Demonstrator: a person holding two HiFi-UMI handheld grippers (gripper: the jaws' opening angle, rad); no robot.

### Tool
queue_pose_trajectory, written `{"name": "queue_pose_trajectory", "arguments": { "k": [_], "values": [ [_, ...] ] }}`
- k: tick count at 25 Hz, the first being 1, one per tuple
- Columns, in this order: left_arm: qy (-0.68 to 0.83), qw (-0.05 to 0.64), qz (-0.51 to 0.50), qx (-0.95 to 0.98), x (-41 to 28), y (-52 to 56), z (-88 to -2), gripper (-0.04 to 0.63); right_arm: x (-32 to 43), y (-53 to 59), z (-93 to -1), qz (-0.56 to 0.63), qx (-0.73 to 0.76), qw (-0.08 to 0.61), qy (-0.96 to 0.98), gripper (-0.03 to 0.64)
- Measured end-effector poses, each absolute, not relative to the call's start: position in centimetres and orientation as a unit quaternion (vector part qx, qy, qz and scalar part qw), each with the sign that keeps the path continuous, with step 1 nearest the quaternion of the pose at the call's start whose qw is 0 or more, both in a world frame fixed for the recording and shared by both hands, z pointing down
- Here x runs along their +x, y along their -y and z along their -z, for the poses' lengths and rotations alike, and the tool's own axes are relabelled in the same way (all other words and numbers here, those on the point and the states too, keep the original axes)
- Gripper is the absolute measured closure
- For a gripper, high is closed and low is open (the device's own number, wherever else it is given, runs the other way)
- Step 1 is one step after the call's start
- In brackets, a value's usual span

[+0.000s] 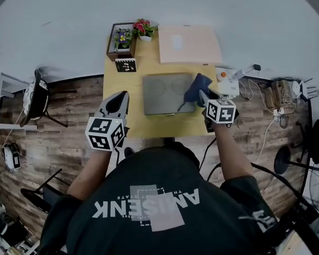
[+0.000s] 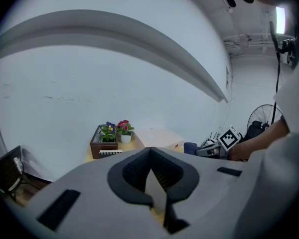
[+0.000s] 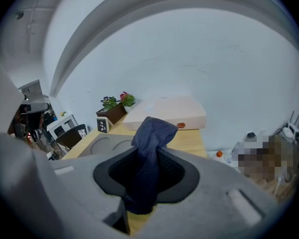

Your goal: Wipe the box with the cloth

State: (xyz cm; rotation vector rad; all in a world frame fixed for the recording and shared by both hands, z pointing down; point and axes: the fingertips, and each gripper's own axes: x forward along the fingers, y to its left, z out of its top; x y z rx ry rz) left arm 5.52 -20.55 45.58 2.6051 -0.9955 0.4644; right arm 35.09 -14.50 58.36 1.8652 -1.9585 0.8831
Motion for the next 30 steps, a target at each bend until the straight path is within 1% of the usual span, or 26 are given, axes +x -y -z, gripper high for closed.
{"name": "queue_pose_trajectory", "arguments": {
  "k": [4,8,16,21,30],
  "values": [
    [0.359,0.159,-0.167,0.904,5.6,20.9,-45.6,0.595,38.2,14.1,-59.4,-0.309,0.674,0.168,0.649,0.515],
    [0.357,0.168,-0.164,0.904,5.2,20.5,-46.0,0.595,38.7,14.6,-60.3,-0.3,0.672,0.197,0.647,0.515],
    [0.368,0.176,-0.171,0.897,2.4,20.2,-46.7,0.595,35.0,15.6,-62.5,-0.306,0.642,0.246,0.659,0.515],
    [0.371,0.178,-0.169,0.896,1.5,20.1,-46.7,0.595,32.8,16.0,-62.6,-0.289,0.628,0.274,0.669,0.515],
    [0.381,0.18,-0.17,0.891,-0.6,19.7,-46.7,0.595,28.7,16.6,-63.2,-0.287,0.597,0.292,0.69,0.517]
  ]
}}
